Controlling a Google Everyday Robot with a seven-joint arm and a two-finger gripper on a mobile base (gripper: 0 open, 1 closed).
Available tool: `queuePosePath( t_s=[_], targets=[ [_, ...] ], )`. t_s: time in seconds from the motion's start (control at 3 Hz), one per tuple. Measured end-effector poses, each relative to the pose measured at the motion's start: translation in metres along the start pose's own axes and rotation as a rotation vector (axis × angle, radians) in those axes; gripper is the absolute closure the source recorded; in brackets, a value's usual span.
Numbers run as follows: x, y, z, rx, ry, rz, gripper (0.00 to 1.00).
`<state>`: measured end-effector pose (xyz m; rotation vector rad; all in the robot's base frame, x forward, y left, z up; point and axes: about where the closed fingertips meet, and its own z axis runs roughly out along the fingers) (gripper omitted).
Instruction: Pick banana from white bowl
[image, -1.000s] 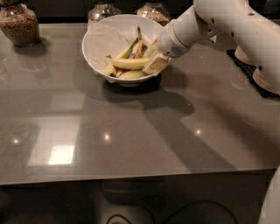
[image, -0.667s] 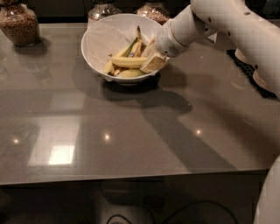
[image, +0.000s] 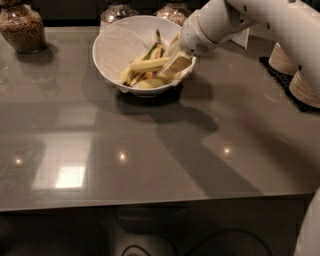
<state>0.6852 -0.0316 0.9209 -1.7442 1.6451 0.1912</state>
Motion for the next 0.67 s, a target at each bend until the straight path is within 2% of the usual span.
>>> queuePosePath(
  t_s=[0.33, 0.67],
  targets=[
    [-0.005, 0.004, -0.028, 0.023, -0.019, 0.005, 1.00],
    [-0.016, 0.022, -0.063, 0.055, -0.114, 0.015, 1.00]
  ],
)
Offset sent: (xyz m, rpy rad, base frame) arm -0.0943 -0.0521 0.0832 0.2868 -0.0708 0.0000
